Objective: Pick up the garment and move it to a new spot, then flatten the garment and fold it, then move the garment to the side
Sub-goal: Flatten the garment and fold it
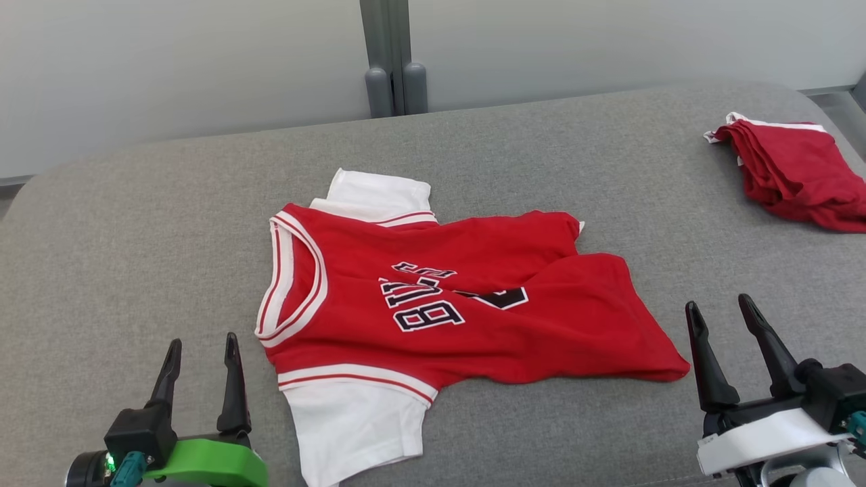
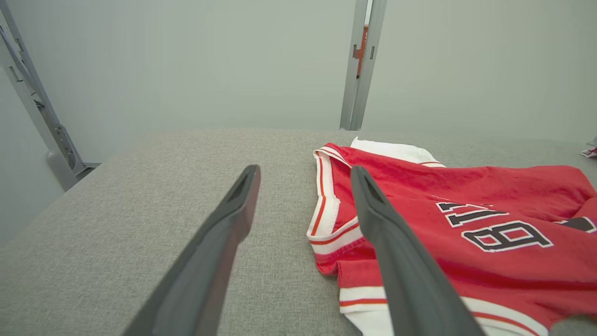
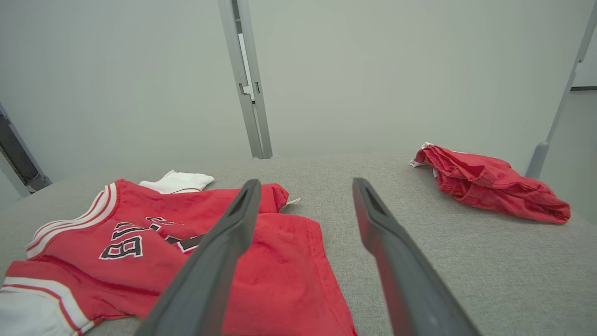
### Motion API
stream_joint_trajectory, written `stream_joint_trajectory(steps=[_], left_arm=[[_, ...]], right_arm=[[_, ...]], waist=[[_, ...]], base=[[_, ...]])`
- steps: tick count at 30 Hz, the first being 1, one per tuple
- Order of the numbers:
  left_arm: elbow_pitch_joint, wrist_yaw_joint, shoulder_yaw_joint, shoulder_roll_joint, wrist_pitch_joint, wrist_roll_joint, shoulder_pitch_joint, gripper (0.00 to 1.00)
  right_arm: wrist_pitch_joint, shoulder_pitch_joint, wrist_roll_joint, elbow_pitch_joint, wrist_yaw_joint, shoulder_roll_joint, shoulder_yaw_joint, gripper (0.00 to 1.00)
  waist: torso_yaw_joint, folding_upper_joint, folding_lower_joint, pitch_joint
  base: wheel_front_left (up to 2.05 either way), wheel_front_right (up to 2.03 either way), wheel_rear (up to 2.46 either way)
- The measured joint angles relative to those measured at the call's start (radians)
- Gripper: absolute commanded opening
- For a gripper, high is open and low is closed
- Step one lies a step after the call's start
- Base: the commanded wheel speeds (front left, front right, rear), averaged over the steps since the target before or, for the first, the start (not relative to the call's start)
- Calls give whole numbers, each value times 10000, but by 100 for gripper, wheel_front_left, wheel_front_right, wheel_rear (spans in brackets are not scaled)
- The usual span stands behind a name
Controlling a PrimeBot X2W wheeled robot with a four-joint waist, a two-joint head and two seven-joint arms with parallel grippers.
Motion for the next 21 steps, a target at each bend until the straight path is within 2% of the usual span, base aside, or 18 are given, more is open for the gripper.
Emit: stream_joint_trajectory(steps=[21], left_arm=[[-290, -174, 255, 8, 0, 397, 327, 100]], right_arm=[[0, 544, -280, -234, 2, 249, -173, 100]], waist=[[95, 0, 0, -301]], base=[[0, 0, 0]])
